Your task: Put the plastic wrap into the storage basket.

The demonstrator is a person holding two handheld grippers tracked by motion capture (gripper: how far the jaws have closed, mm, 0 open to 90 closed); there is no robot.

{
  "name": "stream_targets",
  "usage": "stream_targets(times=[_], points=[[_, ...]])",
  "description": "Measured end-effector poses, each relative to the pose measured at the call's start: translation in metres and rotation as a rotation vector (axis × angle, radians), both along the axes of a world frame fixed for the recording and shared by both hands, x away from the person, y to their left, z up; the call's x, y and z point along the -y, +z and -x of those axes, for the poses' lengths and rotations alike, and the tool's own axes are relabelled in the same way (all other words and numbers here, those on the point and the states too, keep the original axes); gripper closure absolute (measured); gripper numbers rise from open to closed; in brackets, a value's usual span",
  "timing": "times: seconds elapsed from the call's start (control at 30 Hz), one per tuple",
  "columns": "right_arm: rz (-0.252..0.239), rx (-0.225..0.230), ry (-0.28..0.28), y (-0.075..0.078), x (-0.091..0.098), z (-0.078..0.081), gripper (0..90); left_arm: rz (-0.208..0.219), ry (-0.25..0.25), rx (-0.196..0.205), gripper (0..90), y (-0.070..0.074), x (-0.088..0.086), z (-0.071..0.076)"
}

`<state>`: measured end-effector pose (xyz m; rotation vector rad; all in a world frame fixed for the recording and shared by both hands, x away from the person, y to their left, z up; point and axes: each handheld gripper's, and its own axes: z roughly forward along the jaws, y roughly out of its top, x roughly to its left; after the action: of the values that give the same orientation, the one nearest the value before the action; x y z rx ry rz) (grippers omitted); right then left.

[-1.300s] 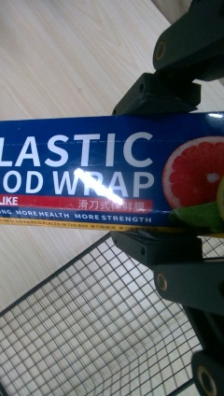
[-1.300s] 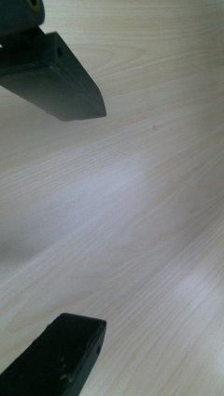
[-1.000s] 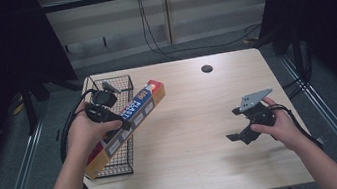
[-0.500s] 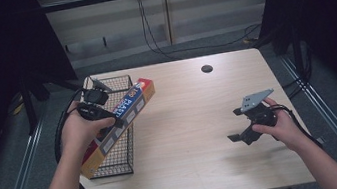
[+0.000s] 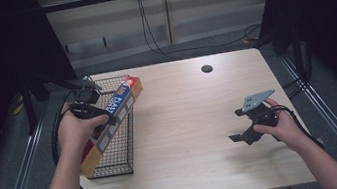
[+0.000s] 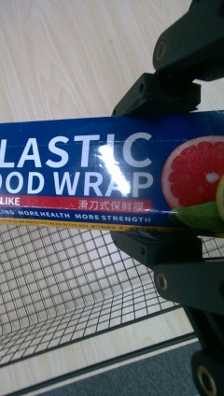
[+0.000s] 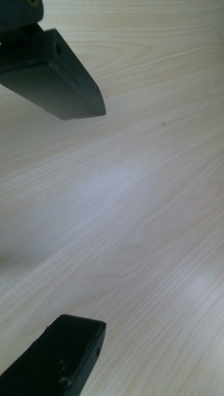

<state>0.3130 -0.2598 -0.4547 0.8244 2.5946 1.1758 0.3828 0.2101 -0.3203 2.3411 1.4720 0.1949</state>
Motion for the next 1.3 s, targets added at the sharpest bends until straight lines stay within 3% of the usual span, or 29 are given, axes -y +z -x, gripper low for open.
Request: stream_targets(times=[0.73, 1.13, 1.3], points=[[0.003, -0.003, -0.014, -0.002, 0.003, 0.002, 0.2, -0.001, 0.213, 0.034, 44.3, -0.003, -0.015, -0.001], [0.012, -0.001, -0.018, -0.002, 0.003, 0.002, 0.2, -0.006, 0.295, 0.027, 44.2, -0.016, -0.018, -0.005], [0.008, -0.002, -0.017, -0.002, 0.002, 0.002, 0.2, -0.003, 0.306, 0.023, 44.2, -0.02, -0.018, -0.006]])
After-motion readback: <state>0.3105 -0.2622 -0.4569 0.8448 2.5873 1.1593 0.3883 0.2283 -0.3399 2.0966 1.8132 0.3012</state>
